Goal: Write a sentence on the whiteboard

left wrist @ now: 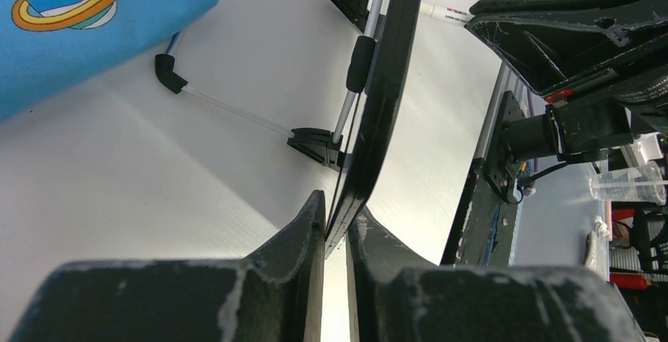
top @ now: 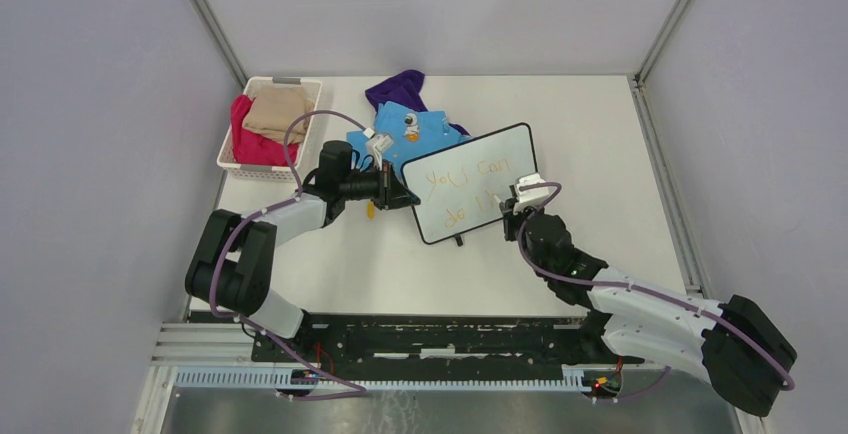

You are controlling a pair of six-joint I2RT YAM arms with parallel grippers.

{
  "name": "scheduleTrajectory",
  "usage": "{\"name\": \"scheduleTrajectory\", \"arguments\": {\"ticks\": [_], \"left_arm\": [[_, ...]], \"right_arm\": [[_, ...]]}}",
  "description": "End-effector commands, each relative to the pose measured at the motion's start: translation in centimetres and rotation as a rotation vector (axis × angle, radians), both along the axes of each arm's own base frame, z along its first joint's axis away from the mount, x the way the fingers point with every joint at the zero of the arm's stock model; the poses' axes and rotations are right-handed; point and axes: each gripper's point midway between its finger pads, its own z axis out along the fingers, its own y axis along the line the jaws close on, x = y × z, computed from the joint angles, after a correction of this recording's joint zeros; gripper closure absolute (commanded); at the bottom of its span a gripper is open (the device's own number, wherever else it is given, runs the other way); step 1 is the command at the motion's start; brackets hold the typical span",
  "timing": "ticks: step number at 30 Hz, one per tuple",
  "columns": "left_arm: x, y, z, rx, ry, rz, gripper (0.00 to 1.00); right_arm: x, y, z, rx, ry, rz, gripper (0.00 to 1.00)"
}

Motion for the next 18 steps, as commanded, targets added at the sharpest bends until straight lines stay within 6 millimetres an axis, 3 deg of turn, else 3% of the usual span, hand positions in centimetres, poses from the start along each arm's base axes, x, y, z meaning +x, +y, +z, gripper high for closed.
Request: {"name": "scheduleTrajectory", "arguments": {"ticks": [1, 18], "left_arm": [[-0.6, 0.5, -2.8, 0.088, 0.064, 0.014, 0.98], [-0.6, 0.5, -2.7, 0.087, 0.061, 0.015, 0.98]], "right_arm": [[1.2, -0.1, 2.5, 0.036, -0.048, -0.04, 1.0], [-0.7, -1.5, -1.7, 0.027, 0.03, -0.028, 1.0]]}}
